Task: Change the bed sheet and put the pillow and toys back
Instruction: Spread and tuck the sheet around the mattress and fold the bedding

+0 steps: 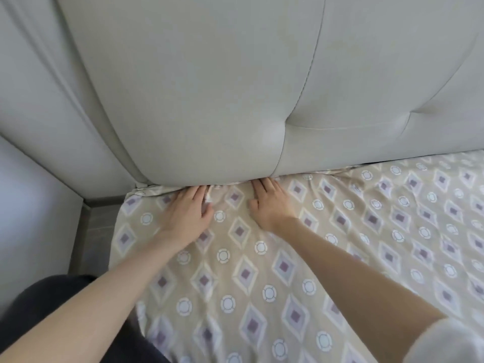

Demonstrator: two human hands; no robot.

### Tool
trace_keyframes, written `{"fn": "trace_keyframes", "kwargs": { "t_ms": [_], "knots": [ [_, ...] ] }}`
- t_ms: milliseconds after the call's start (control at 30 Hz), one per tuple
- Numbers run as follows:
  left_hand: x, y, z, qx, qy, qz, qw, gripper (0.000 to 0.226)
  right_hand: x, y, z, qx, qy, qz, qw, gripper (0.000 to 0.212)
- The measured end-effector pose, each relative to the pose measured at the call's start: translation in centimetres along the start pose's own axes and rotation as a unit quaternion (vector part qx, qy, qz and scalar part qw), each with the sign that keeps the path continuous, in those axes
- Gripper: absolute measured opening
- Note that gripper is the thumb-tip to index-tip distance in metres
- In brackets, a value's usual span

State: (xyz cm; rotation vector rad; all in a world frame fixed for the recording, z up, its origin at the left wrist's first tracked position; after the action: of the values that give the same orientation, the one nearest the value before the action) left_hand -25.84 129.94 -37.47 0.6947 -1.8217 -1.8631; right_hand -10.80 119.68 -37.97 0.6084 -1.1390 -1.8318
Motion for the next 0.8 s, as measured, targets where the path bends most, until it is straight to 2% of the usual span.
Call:
{"fn": "trace_keyframes", "kwargs": {
  "t_ms": [100,267,333,400,500,567,600,667,733,800],
  "knots": [
    [-1.3,-0.7,0.3,0.005,0.025,0.036,0.999,0.041,-1.4,0.1,-0.2,0.007,-0.061,0.041,0.997,0.046],
    [-1.8,-1.4,0.9,0.011,0.033,0.085,0.996,0.045,-3.0,-0.3,-0.4,0.029,-0.131,0.121,0.984,0.043],
    [-2.7,-1.5,1.0,0.016,0.042,0.126,0.991,0.042,-3.1,-0.6,0.1,0.028,-0.131,0.115,0.984,0.044],
    [-3.0,-1.6,0.7,0.018,0.014,0.172,0.985,0.040,-2.2,-0.9,1.0,0.062,-0.097,0.078,0.990,0.043],
    [-1.6,-0.8,2.2,0.145,0.005,0.154,0.977,0.033,0.1,-1.6,2.5,0.045,-0.038,0.023,0.998,0.051],
    [0.3,0.1,5.7,0.221,0.065,0.065,0.971,0.030,1.2,-2.6,3.8,0.016,0.008,0.041,0.999,0.076],
    [1.0,0.3,7.4,0.220,0.099,0.016,0.970,0.025,1.4,-2.8,4.1,0.020,0.029,0.045,0.998,0.083],
    [2.9,0.4,11.4,0.177,0.182,-0.030,0.967,0.016,1.2,-3.1,5.7,0.013,0.060,0.025,0.998,0.075],
    [4.2,-0.3,14.3,0.141,0.287,-0.011,0.948,0.027,0.7,-3.3,6.7,-0.010,0.068,0.019,0.997,0.065],
    [5.1,-1.8,16.4,0.159,0.360,0.071,0.917,0.050,0.3,-4.0,8.2,-0.028,0.076,0.017,0.997,0.058]
  ]
}}
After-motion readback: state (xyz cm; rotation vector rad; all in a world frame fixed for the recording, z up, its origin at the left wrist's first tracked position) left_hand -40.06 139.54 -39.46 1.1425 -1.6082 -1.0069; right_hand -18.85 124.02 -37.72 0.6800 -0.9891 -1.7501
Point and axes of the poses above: each hand's wrist, its own x-axis away from the middle knuckle, its own y-axis out of the back of the hand, z = x × y, the point moved 8 cm from there along -x, towards the middle knuckle, and after that the axes turned 15 degrees about -x, right-handed, at the moved point
